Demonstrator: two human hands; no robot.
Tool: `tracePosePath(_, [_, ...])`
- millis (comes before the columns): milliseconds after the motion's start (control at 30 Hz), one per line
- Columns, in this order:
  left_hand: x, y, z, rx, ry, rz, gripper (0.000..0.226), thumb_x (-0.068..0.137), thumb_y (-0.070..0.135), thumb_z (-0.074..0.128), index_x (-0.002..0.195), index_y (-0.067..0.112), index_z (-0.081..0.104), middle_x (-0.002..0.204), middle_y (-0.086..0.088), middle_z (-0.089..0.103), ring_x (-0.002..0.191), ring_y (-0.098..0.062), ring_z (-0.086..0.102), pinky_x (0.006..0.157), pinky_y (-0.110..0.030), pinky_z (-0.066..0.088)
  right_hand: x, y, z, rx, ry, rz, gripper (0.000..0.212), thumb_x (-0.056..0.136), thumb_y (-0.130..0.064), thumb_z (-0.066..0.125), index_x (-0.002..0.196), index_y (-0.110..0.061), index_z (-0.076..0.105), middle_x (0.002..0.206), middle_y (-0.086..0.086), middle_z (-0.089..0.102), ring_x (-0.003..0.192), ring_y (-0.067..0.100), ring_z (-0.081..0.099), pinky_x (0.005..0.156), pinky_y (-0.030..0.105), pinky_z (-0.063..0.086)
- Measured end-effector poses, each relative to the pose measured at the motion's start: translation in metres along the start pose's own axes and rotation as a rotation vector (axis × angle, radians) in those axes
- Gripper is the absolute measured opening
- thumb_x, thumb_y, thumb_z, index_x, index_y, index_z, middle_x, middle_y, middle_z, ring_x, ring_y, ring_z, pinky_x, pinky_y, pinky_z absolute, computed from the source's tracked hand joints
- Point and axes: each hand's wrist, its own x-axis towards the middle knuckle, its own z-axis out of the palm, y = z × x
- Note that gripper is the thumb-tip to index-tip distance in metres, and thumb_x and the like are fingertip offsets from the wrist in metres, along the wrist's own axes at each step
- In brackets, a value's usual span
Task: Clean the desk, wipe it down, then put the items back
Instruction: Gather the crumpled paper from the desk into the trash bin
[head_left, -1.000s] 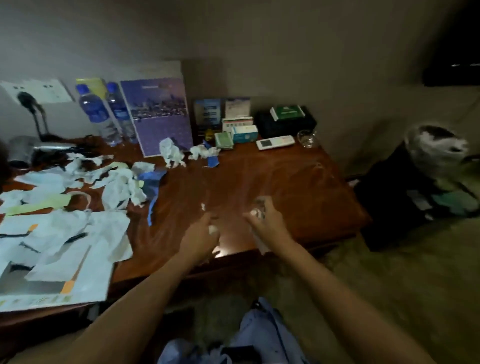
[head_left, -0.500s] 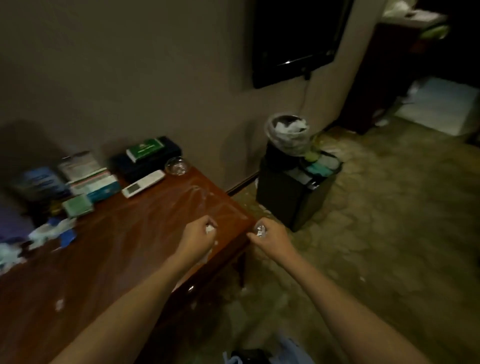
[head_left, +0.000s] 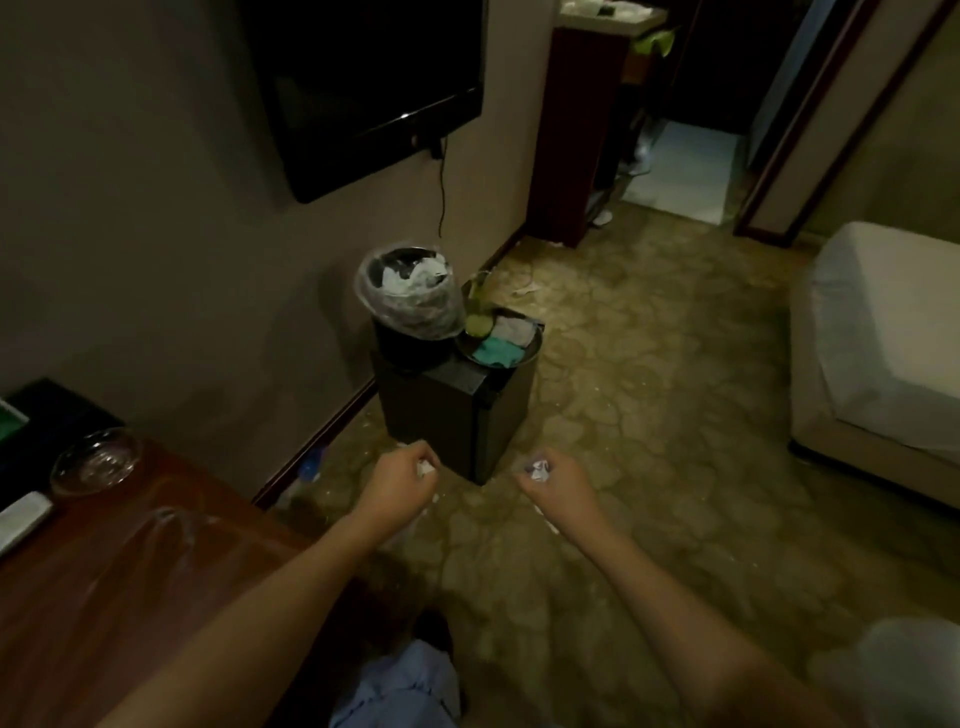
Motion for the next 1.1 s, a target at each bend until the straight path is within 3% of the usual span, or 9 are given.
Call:
tracePosePath(300, [0.191, 0.006, -0.038, 0.059, -0.032, -0.018, 0.01, 0.092, 0.013, 0.052, 0.096, 0.014, 0.061, 0.091, -0.003, 0.062, 0.076, -0.009, 0.06, 0.058, -0.018, 0.046, 0.164, -0.018, -0.006, 0.014, 0.034, 0.105, 0.016, 0.085, -0.017, 0.066, 0.079, -0.014, 0.052, 0.078, 0.007, 0.056, 0.075, 0.021, 0.055, 0.063, 0.028, 0.042])
tracePosePath(500, [0.277, 0.019, -0.061, 0.042, -0.026, 0.005, 0.01, 0.091, 0.01, 0.051, 0.093, 0.011, 0.061, 0.084, -0.007, 0.065, 0.064, -0.01, 0.059, 0.048, -0.012, 0.043, 0.245, -0.05, -0.013, 0.016, 0.071, 0.103, 0.02, 0.087, -0.021, 0.065, 0.076, -0.016, 0.049, 0.07, 0.0, 0.053, 0.065, 0.014, 0.051, 0.055, 0.025, 0.037])
tracePosePath(667, [0.337, 0.01, -0.082, 0.052, 0.008, -0.029, 0.009, 0.088, 0.008, 0.052, 0.09, 0.011, 0.061, 0.088, -0.008, 0.066, 0.062, -0.004, 0.056, 0.047, -0.006, 0.038, 0.317, -0.081, -0.001, -0.032, 0.028, 0.016, 0.019, 0.088, -0.022, 0.064, 0.082, -0.008, 0.054, 0.087, 0.012, 0.061, 0.077, 0.021, 0.056, 0.055, 0.018, 0.036])
tracePosePath(733, [0.362, 0.006, -0.091, 0.032, 0.033, -0.076, 0.01, 0.088, 0.007, 0.052, 0.09, 0.01, 0.061, 0.087, -0.01, 0.067, 0.064, -0.012, 0.061, 0.051, -0.011, 0.045, 0.348, -0.093, 0.006, -0.026, 0.003, -0.033, 0.02, 0.087, -0.019, 0.066, 0.077, -0.011, 0.05, 0.084, 0.01, 0.06, 0.079, 0.021, 0.056, 0.06, 0.025, 0.04])
tracePosePath(833, [0.401, 0.0, -0.106, 0.034, 0.051, -0.113, 0.01, 0.088, 0.008, 0.053, 0.092, 0.009, 0.062, 0.084, -0.011, 0.067, 0.073, -0.023, 0.067, 0.068, -0.033, 0.057, 0.402, -0.112, 0.015, -0.052, -0.043, -0.079, 0.031, 0.086, -0.018, 0.066, 0.067, -0.015, 0.042, 0.064, -0.001, 0.045, 0.064, 0.015, 0.045, 0.054, 0.026, 0.033])
tracePosePath(933, [0.442, -0.003, -0.122, 0.024, 0.127, -0.147, 0.01, 0.086, 0.009, 0.054, 0.092, 0.009, 0.063, 0.089, -0.013, 0.067, 0.078, -0.024, 0.066, 0.073, -0.037, 0.056, 0.457, -0.131, 0.02, 0.004, -0.074, -0.088, 0.032, 0.086, -0.021, 0.067, 0.065, -0.01, 0.046, 0.064, 0.005, 0.048, 0.065, 0.016, 0.045, 0.059, 0.028, 0.034])
tracePosePath(1000, [0.468, -0.001, -0.134, 0.017, 0.167, -0.186, 0.009, 0.086, 0.008, 0.054, 0.087, 0.013, 0.062, 0.086, -0.01, 0.067, 0.072, -0.018, 0.062, 0.065, -0.028, 0.052, 0.49, -0.144, 0.022, 0.061, -0.105, -0.098, 0.028, 0.086, -0.018, 0.066, 0.067, -0.006, 0.05, 0.065, 0.005, 0.051, 0.062, 0.011, 0.046, 0.055, 0.019, 0.035])
tracePosePath(1033, [0.481, 0.0, -0.138, 0.013, 0.179, -0.197, 0.01, 0.087, 0.008, 0.053, 0.087, 0.015, 0.06, 0.084, -0.007, 0.065, 0.068, -0.014, 0.06, 0.06, -0.024, 0.047, 0.505, -0.151, 0.022, 0.069, -0.119, -0.114, 0.031, 0.086, -0.014, 0.066, 0.062, -0.012, 0.046, 0.062, -0.001, 0.047, 0.058, 0.005, 0.042, 0.051, 0.011, 0.032])
tracePosePath(1100, [0.505, 0.001, -0.146, -0.009, 0.226, -0.208, 0.01, 0.088, 0.007, 0.052, 0.087, 0.013, 0.06, 0.08, -0.006, 0.062, 0.061, -0.009, 0.054, 0.055, -0.021, 0.039, 0.537, -0.164, 0.026, 0.061, -0.132, -0.175, 0.041, 0.086, -0.011, 0.066, 0.058, -0.019, 0.037, 0.058, -0.008, 0.039, 0.055, 0.001, 0.037, 0.049, 0.008, 0.033])
